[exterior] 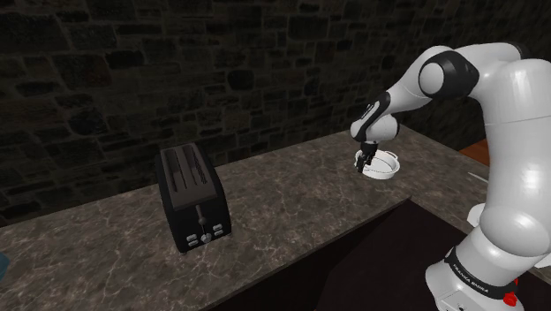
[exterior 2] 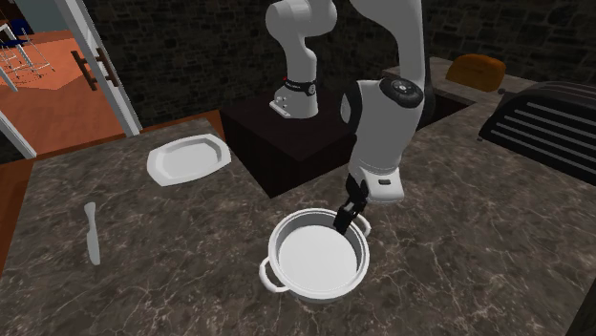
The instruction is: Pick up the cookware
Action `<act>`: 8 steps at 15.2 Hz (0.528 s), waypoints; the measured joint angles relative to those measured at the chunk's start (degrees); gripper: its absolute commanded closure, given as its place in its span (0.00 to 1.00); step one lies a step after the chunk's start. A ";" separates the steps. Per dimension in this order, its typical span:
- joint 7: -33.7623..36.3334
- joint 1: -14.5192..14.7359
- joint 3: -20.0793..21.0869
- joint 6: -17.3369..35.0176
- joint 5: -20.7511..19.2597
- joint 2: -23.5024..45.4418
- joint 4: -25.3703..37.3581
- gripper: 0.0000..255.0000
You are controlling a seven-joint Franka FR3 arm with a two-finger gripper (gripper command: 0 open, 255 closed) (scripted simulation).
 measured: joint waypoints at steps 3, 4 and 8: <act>0.01 0.01 0.07 0.12 0.04 0.10 0.00 1.00; 0.01 0.02 0.07 0.12 0.05 0.09 -0.01 1.00; 0.03 0.02 0.06 0.10 0.06 0.09 -0.01 1.00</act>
